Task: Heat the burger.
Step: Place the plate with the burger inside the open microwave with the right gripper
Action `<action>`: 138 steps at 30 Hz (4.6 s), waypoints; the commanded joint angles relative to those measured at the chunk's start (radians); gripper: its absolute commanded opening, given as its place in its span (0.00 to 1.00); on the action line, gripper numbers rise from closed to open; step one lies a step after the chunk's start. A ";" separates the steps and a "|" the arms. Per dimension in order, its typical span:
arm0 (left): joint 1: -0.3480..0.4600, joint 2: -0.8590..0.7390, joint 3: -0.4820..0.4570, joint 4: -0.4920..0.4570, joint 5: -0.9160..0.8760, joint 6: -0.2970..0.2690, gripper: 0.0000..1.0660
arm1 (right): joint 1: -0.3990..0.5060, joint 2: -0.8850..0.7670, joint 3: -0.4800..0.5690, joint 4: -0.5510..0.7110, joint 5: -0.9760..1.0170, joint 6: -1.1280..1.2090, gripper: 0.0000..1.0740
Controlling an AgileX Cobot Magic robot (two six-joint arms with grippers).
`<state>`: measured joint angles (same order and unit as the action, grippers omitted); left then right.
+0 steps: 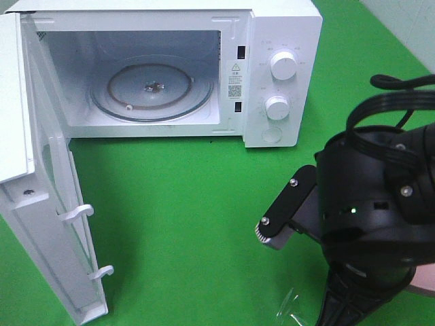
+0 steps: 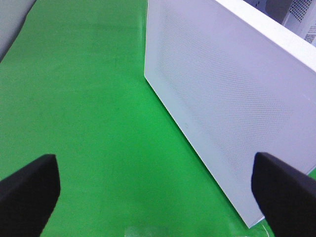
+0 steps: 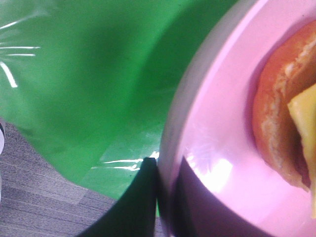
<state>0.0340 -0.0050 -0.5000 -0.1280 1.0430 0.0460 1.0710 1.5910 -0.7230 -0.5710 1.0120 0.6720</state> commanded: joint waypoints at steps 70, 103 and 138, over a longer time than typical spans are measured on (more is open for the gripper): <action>-0.006 -0.022 0.002 -0.003 -0.004 0.002 0.91 | -0.028 -0.008 0.001 -0.277 -0.522 -0.735 0.00; -0.006 -0.022 0.002 -0.003 -0.004 0.002 0.91 | -0.268 -0.008 -0.001 0.213 -0.809 -1.646 0.00; -0.006 -0.022 0.002 -0.003 -0.004 0.002 0.91 | -0.317 -0.006 -0.047 0.524 -0.885 -1.992 0.00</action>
<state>0.0340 -0.0050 -0.5000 -0.1280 1.0430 0.0460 0.7590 1.5970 -0.7500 -0.0430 0.1960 -1.3080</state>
